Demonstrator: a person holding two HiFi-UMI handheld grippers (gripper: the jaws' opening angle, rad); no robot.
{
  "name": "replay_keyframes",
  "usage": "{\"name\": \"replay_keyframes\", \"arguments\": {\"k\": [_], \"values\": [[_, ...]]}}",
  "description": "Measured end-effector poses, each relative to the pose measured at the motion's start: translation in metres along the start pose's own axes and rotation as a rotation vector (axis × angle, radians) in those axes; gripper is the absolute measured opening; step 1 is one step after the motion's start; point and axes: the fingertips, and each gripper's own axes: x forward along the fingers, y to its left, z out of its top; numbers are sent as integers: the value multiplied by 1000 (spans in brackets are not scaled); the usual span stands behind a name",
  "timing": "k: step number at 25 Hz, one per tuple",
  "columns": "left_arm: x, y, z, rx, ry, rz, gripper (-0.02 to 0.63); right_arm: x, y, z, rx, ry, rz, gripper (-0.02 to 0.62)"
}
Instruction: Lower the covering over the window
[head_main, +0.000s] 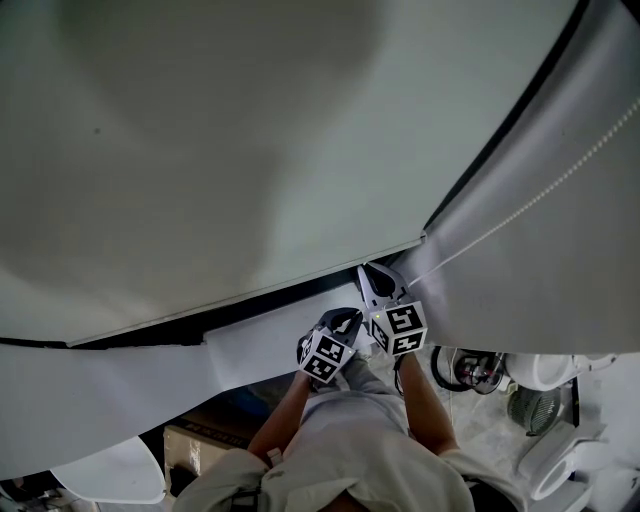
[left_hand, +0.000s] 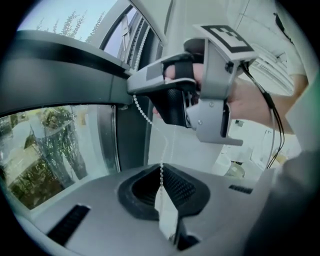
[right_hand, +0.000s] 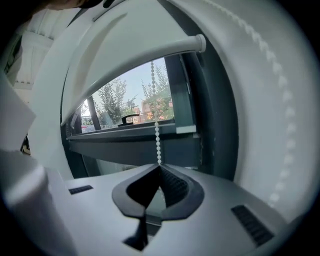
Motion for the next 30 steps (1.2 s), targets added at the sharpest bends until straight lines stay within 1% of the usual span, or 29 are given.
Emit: {"name": "replay_keyframes", "arguments": {"k": [9, 13, 17, 24, 30], "values": [[-11, -2, -2, 0, -6, -4, 21, 15, -1, -57, 34, 128, 4, -5], [-14, -1, -5, 0, -12, -1, 21, 18, -5, -80, 38, 164, -2, -5], [-17, -1, -8, -13, -11, 0, 21, 19, -9, -84, 35, 159, -7, -5], [-22, 1, -8, -61, -30, 6, 21, 22, -10, -84, 13, 171, -6, -5], [-24, 0, -5, -78, -47, 18, 23, 17, -8, -79, -52, 179, -20, -2]]}}
